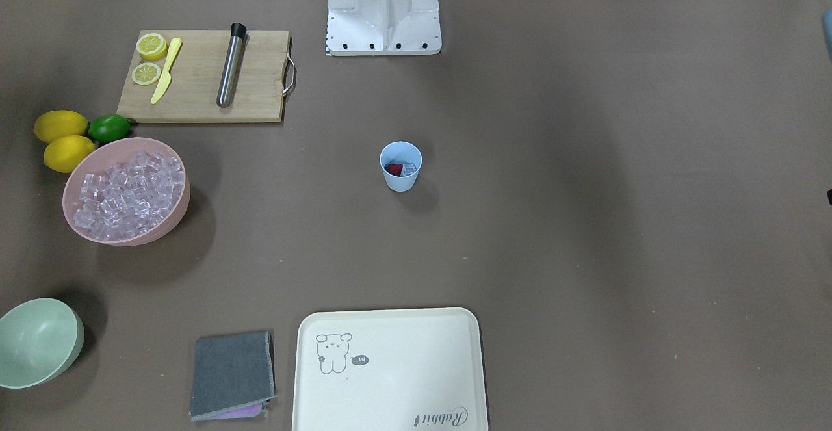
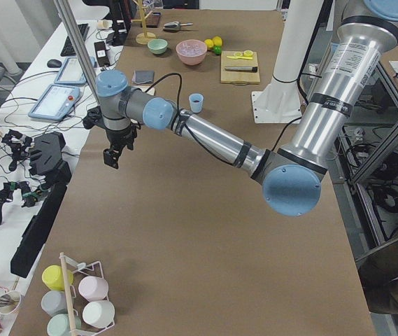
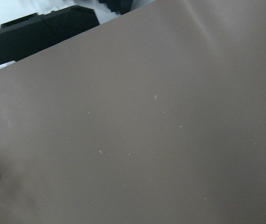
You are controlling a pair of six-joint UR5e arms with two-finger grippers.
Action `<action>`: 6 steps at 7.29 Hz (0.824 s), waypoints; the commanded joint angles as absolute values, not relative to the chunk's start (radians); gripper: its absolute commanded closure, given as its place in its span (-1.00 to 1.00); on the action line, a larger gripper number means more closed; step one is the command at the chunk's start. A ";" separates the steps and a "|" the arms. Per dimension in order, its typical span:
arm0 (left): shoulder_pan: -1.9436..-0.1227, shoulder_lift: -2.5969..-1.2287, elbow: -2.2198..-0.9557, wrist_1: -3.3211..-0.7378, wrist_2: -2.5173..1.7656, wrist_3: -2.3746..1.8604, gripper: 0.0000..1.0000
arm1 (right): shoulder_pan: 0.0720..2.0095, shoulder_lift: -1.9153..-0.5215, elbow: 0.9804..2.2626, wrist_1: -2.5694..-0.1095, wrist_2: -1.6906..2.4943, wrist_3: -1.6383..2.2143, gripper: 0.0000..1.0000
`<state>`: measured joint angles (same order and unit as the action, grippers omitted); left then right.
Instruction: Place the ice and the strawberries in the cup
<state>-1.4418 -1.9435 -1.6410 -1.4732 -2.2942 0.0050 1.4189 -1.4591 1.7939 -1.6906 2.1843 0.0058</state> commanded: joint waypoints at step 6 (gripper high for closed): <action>-1.488 -1.844 -1.683 -1.442 -2.295 0.006 -0.96 | 1.411 -1.456 1.806 -1.689 2.192 0.008 -1.00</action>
